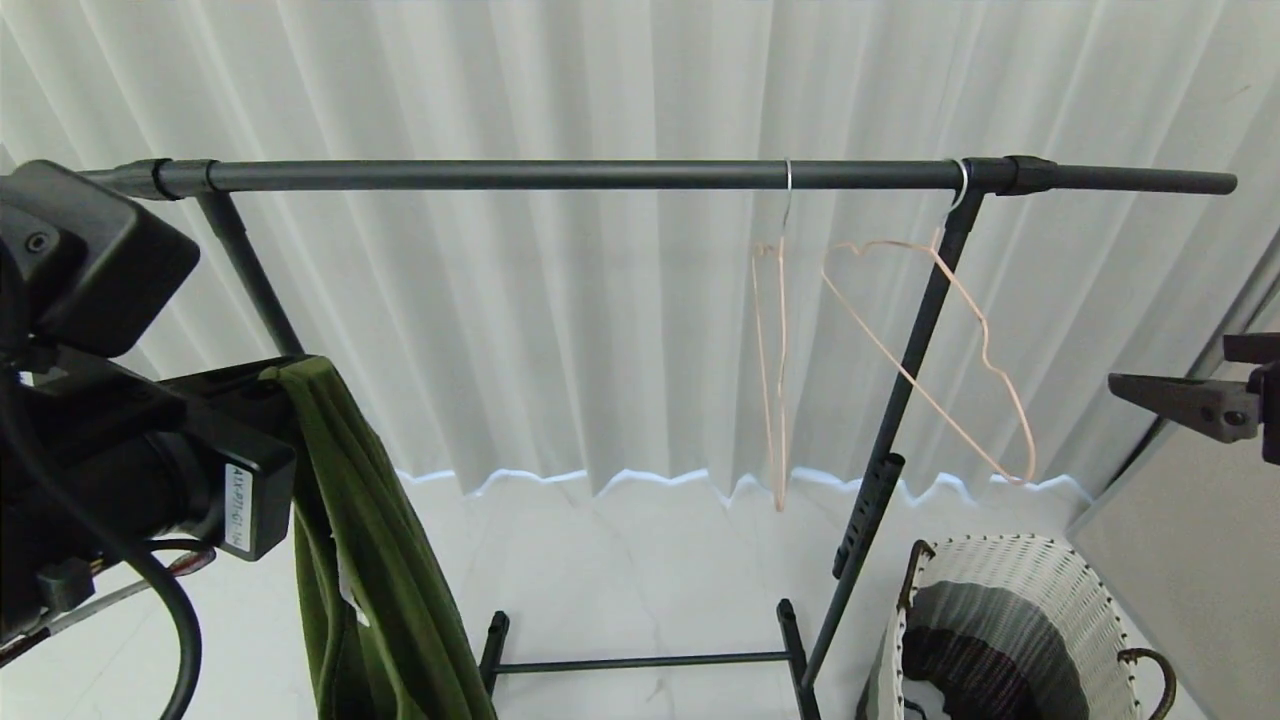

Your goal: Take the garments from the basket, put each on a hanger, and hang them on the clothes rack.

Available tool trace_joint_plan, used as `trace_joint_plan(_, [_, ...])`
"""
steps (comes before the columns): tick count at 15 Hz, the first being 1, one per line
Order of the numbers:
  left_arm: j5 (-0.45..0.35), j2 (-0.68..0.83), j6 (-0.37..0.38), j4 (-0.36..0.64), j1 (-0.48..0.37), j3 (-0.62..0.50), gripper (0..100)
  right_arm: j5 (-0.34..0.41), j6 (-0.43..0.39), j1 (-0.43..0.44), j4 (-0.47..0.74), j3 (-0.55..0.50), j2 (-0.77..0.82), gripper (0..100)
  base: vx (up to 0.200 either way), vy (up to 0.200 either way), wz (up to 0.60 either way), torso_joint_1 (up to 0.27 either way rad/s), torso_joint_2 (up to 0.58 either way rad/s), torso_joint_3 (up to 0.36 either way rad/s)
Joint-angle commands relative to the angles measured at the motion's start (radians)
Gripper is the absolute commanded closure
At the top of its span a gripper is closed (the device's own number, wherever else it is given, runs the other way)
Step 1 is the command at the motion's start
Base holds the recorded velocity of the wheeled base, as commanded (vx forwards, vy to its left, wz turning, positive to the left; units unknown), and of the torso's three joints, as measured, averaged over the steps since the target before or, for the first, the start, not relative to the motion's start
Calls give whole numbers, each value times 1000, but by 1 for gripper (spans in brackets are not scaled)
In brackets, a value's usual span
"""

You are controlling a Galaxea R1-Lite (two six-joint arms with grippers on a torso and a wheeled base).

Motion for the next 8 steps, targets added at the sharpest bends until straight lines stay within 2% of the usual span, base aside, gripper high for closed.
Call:
trace_joint_plan(1, [0, 5, -1, -1, 0, 6, 100, -1, 9, 11, -1, -2, 35, 0, 200, 0, 0, 2, 7, 2])
trace_joint_plan(3, [0, 0, -1, -1, 0, 15, 100, -2, 46, 16, -18, -15, 81, 0, 0, 0, 0, 0, 0, 0])
trace_joint_plan(5, [0, 1, -1, -1, -2, 18, 100, -8, 121, 40, -21, -70, 182, 0, 0, 0, 0, 0, 0, 0])
trace_joint_plan(8, [0, 1, -4, -2, -2, 18, 100, -37, 131, 59, -15, -145, 300, 0, 0, 0, 0, 0, 0, 0])
